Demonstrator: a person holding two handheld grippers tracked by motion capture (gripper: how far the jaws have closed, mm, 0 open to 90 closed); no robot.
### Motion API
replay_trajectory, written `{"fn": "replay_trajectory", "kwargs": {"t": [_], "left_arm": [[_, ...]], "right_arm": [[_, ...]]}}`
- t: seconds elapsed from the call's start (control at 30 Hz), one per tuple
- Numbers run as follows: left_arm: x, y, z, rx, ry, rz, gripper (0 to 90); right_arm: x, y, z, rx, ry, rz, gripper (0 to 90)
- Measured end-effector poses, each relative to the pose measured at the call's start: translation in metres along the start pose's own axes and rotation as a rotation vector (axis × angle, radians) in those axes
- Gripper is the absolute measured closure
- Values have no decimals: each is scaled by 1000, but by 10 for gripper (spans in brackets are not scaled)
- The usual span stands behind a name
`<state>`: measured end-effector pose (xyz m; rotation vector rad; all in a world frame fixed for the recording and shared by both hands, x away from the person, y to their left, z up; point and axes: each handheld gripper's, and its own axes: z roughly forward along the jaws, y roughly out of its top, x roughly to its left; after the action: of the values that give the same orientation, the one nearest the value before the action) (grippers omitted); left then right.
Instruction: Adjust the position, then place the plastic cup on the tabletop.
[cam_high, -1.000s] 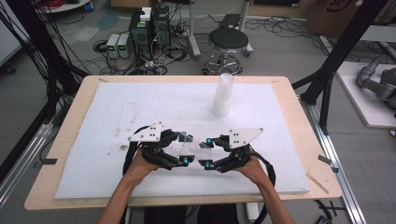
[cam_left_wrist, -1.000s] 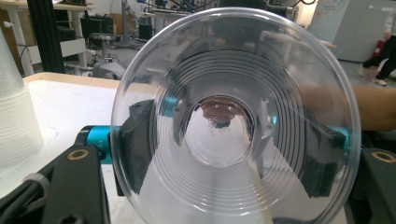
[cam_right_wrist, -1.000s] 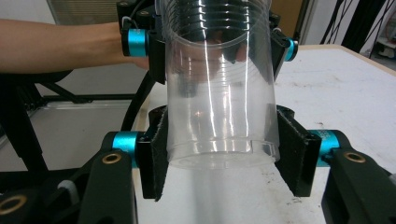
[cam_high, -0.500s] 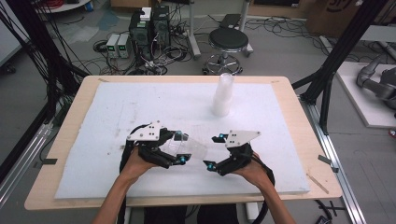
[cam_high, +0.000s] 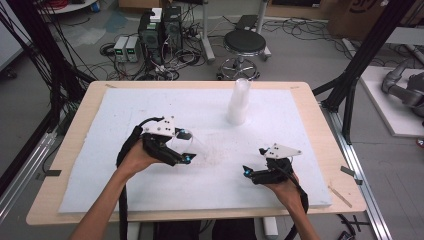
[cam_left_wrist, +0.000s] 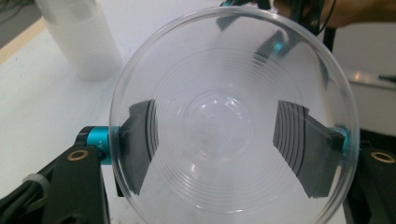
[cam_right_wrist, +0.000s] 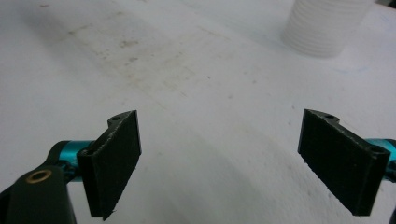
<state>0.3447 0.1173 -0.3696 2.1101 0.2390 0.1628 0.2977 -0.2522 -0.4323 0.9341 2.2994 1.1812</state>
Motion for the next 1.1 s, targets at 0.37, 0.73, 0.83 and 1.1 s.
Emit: {"fn": "replay_trajectory", "kwargs": {"t": [0.37,0.73,0.83,1.1], "left_arm": [[22,21,15,262,-8,78,306],[28,19,25,299,-1,62,308],[29,18,24,296,8,56,309],[31,17,25,312,16,52,310]], "right_arm": [[-14,-24,-5,41,-59,68,134],[-17,-33,-6,8,-70,66,134],[-17,-32,-5,16,-69,65,134],[-17,-32,-4,23,-65,68,134]]}}
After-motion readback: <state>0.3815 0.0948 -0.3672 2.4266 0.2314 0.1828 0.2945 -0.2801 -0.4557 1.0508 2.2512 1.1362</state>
